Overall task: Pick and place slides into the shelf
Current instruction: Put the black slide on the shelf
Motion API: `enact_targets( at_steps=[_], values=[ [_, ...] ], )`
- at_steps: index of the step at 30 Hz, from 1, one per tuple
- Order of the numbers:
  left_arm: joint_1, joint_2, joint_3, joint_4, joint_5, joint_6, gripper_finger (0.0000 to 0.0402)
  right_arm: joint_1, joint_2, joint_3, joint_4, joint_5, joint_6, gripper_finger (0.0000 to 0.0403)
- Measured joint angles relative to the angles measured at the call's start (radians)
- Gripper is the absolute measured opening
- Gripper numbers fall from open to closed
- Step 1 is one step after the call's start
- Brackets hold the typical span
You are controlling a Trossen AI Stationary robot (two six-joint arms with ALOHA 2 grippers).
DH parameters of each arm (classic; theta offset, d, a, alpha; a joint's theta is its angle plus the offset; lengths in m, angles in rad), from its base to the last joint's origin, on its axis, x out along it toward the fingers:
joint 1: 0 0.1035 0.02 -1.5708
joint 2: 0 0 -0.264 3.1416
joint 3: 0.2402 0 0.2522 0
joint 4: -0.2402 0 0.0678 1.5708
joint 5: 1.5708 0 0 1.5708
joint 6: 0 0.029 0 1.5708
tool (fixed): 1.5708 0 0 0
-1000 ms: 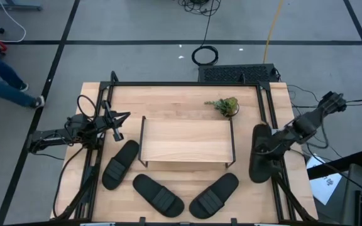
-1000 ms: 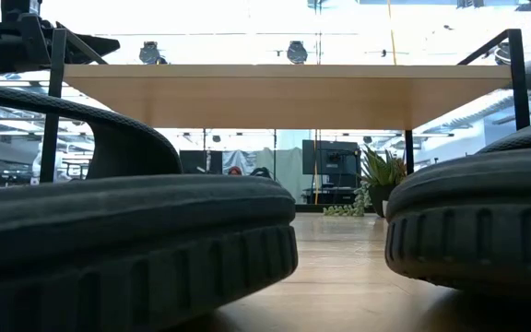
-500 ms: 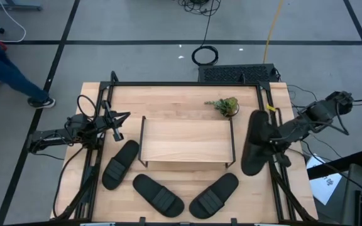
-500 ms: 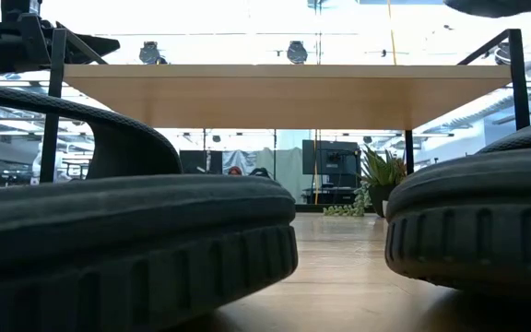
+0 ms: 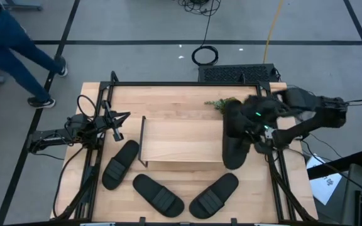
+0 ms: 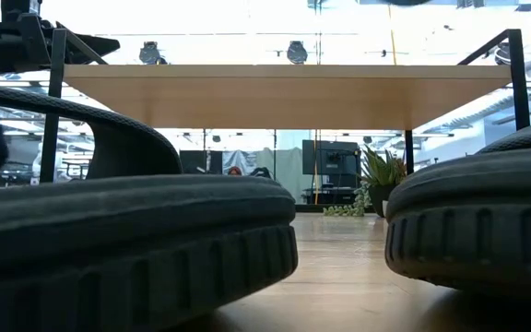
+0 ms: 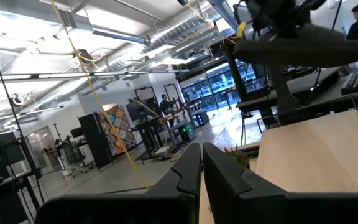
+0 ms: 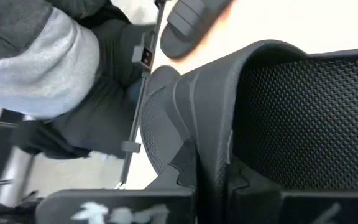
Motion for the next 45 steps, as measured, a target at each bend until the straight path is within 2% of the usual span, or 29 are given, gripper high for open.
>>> enact_targets(
  at_steps=[5, 11, 24, 34, 45],
  values=[
    [0.0, 0.0, 0.0, 0.0, 0.0, 0.0, 0.0026, -0.14, 0.138, 0.06, -0.088, -0.143, -0.068, 0.0001],
    [0.0, 0.0, 0.0, -0.001, 0.0, 0.0, 0.0026, -0.211, 0.261, 0.069, -0.098, -0.27, -0.181, 0.0002],
    [0.0, 0.0, 0.0, -0.033, 0.0, 0.0, 0.0026, -0.278, 0.354, 0.069, -0.04, -0.27, -0.119, 0.0003],
    [0.0, 0.0, 0.0, -0.033, 0.0, 0.0, 0.0026, -0.246, 0.407, 0.068, -0.013, -0.295, -0.08, 0.0003],
    [0.0, 0.0, 0.0, -0.033, 0.0, 0.0, 0.0026, -0.207, 0.408, -0.043, 0.102, -0.266, -0.028, 0.0004]
  ],
)
